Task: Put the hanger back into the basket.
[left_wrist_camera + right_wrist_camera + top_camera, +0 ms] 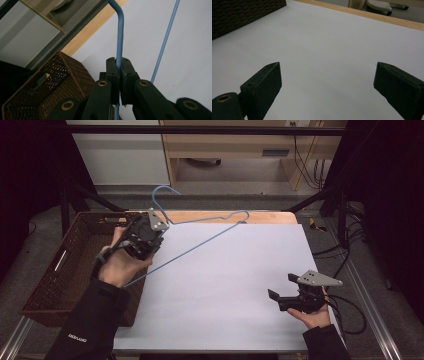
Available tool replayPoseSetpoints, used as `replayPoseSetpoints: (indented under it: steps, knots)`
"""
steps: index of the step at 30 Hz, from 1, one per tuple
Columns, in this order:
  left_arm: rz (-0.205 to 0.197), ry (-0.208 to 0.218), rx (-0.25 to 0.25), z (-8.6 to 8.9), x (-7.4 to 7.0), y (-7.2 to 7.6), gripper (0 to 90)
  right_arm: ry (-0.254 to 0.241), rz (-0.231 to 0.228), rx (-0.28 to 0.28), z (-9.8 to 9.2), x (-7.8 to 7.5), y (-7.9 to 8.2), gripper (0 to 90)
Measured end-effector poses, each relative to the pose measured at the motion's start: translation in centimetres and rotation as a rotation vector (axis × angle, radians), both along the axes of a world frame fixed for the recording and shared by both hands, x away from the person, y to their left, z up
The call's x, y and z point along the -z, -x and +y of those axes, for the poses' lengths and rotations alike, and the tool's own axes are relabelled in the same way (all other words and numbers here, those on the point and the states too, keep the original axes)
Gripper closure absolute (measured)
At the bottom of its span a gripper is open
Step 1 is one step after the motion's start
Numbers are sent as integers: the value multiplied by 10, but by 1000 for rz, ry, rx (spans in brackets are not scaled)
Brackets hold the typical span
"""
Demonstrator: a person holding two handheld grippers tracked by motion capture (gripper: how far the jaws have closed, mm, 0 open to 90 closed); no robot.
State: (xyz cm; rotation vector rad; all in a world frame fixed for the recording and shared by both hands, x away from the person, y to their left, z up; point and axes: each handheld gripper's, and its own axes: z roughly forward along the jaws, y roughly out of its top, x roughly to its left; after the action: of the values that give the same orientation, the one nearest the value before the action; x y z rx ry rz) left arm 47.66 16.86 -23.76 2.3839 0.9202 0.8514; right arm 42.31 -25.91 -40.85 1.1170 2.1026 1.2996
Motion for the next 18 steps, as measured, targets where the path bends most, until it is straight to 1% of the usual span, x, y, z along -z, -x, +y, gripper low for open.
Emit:
replayPoseSetpoints:
  steps: [3, 4, 6, 7, 8, 10, 11, 12, 13, 14, 16, 18]
  knots:
    - [-6, 6, -42, 14, -7, -2, 872, -7, 4, 0, 0, 0, 0, 84]
    - [-6, 6, -42, 14, -7, -2, 872, -7, 4, 0, 0, 0, 0, 83]
    - [-10, 0, -75, 27, -13, -4, 872, -5, -1, 0, 0, 0, 0, 81]
    - [-19, -2, -73, 32, -15, -6, 872, -5, -4, 0, 1, 0, 0, 77]
    - [-15, 0, -82, 37, -16, -7, 872, -3, -7, 4, 1, 1, 0, 75]
    - [-18, 9, -106, 48, -18, -9, 872, 2, -11, 3, 0, 1, 0, 75]
    - [-18, 9, -106, 48, -18, -9, 872, 2, -11, 3, 0, 1, 0, 75]
    - [-13, 17, -131, 59, -19, -11, 872, 3, -5, 6, 0, 2, 0, 75]
    - [-15, 20, -145, 63, -20, -11, 872, 3, -9, 6, 0, 2, -1, 75]
    - [-9, 19, -168, 68, -20, -11, 872, -1, -10, 6, 0, 2, -1, 75]
    - [-12, 18, -189, 77, -20, -11, 872, 4, -9, 7, -1, 2, -1, 75]
    - [-15, 12, -199, 84, -20, -10, 872, 3, -6, 8, -1, 2, -1, 75]
